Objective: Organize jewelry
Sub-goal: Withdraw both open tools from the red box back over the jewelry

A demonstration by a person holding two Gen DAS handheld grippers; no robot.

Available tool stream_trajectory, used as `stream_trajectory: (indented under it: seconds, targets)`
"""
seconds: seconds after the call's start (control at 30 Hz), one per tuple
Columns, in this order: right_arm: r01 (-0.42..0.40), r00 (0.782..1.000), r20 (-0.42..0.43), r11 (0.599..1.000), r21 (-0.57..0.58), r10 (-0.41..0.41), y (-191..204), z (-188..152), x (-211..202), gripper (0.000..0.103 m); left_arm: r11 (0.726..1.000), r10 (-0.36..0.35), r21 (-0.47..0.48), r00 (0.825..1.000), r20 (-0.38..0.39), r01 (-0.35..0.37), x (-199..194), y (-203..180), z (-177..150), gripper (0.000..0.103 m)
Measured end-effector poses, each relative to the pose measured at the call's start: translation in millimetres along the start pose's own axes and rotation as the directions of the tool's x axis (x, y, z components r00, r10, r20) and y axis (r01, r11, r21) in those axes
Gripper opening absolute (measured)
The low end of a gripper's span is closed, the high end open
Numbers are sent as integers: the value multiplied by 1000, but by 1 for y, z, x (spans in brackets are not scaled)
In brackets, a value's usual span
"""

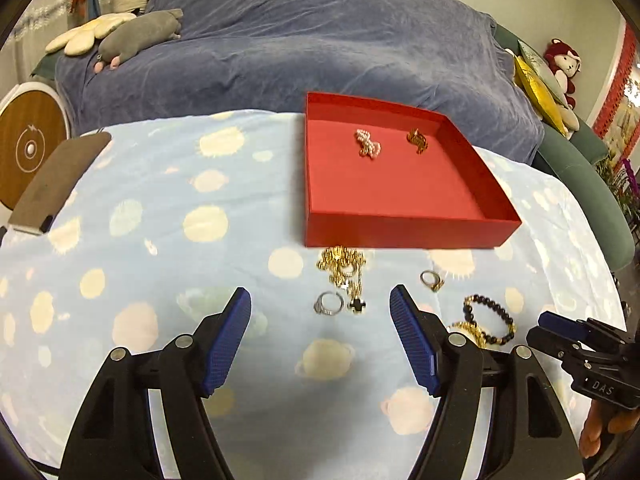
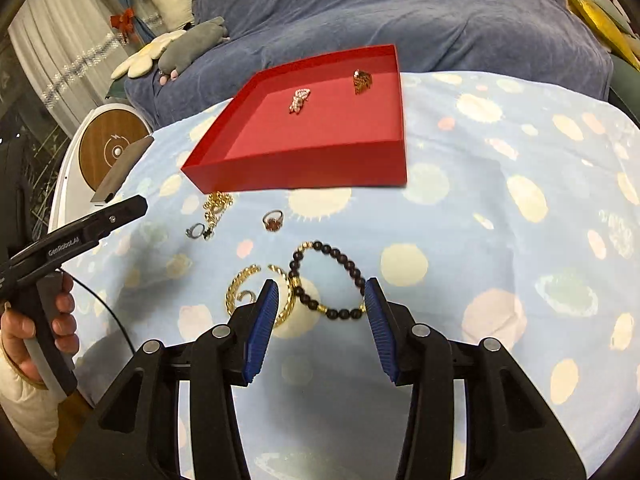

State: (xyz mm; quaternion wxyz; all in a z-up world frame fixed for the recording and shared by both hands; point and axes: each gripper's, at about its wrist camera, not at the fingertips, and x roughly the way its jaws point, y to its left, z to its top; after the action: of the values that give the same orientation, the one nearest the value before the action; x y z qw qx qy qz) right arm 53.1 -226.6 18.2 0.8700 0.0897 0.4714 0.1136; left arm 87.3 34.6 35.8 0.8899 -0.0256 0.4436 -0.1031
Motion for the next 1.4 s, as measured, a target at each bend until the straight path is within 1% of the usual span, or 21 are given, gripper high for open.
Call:
stream_trajectory:
  seconds: [0.07,0.13,0.2,0.27,0.43,0.5,0.57,0.63,0.67,0.83,0.97,1.0,1.1,1.2,1.23,1.3,1.4]
  targets:
    - [17,1000,0,1000,-21,-17,4,-2,6,43,1000,9,6,1000,-27,-8,7,-1,-12,69]
    - [20,1000,3,997,-70,-20,12,-7,9,43,999,7,42,999,-40,-5,11,-3,-19,69]
    - [-6,1000,-9,994,-109,6,22,-8,13,43,997,18,80,999,-39,-15,12,-6,-26,69]
    - [-41,999,-32,991,-126,37,31,-11,16,42,995,12,101,999,-37,-9,13,-9,-29,69]
    - [-55,996,-72,987,-150,45,43,-18,26,41,991,5,133,999,-34,0,14,-14,-31,69]
    - [-61,996,-78,987,-152,49,45,-20,27,41,991,3,133,999,-45,3,16,-13,-31,69]
    - [-59,996,-83,985,-163,46,50,-22,29,45,993,4,121,998,-57,3,17,-10,-32,69]
    - [-47,996,-76,984,-171,34,54,-24,30,58,994,4,110,998,-61,3,17,-7,-33,69]
    - [-46,997,-76,983,-175,33,55,-25,31,59,994,8,106,998,-62,-2,17,-5,-33,69]
    - [-23,997,-80,982,-189,8,62,-26,43,60,996,17,84,998,-66,-11,17,4,-35,69]
    - [8,999,-48,977,-211,-19,69,-23,50,61,997,17,82,998,-64,-12,15,6,-36,69]
    - [17,999,-40,976,-216,-26,70,-23,51,60,996,17,83,998,-65,-12,15,5,-36,69]
    - [36,999,-22,975,-217,-42,69,-21,53,52,997,16,79,997,-70,-10,15,7,-36,69]
    - [35,999,-18,976,-215,-40,66,-17,54,51,997,10,80,997,-70,-5,15,6,-36,69]
    - [34,999,-16,977,-212,-39,66,-16,54,51,997,8,81,998,-69,-3,14,5,-35,69]
    - [29,999,-14,978,-207,-33,66,-16,55,56,997,4,81,998,-66,1,13,4,-35,69]
    - [42,999,-8,973,-226,-44,70,-15,58,57,997,0,78,998,-64,5,13,3,-34,69]
